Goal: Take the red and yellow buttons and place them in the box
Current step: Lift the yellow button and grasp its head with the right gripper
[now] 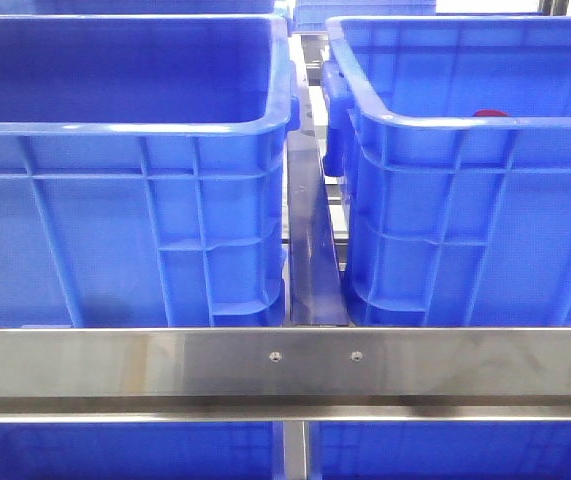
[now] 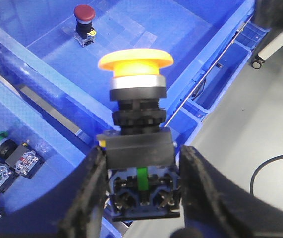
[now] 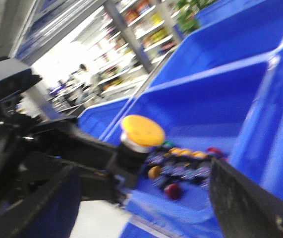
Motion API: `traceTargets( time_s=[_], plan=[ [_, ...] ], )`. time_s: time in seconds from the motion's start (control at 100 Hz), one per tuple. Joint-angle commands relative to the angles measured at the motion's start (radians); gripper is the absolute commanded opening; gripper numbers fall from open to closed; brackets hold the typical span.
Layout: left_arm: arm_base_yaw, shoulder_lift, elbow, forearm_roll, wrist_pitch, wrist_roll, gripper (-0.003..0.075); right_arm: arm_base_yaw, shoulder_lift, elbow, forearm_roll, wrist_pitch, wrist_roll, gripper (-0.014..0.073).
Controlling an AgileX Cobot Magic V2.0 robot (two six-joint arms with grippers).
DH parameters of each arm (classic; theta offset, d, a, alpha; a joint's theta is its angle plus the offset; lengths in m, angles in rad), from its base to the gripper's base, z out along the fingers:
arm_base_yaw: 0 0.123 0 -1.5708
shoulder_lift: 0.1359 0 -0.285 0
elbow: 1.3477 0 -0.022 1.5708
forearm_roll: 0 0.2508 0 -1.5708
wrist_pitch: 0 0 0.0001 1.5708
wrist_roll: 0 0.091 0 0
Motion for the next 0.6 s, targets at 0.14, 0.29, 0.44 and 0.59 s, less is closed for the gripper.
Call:
traceTargets(
  time_s=[0.14,0.29,0.44,0.59],
  plan=[
    [-0.007,-0.032,-0.028,-0.010,-0.067,-0.001,0.0022,0.000,0.200,-0.153,0.112,0.240,0.097,0.0561],
    [-0.007,-0.032,-0.028,-0.010,-0.067,-0.001,0.0022,0.000,0.311,-0.231,0.112,0.296,0.137,0.0561],
    [-0.007,-0.032,-0.028,-0.014,-0.067,-0.001,0.0022,0.000,0.408,-0.286,0.112,0.351,0.146,0.0561],
    [-0.007,-0.032,-0.028,-0.018,-0.067,-0.001,0.0022,0.000,0.478,-0.326,0.112,0.402,0.146,0.0561]
  ],
)
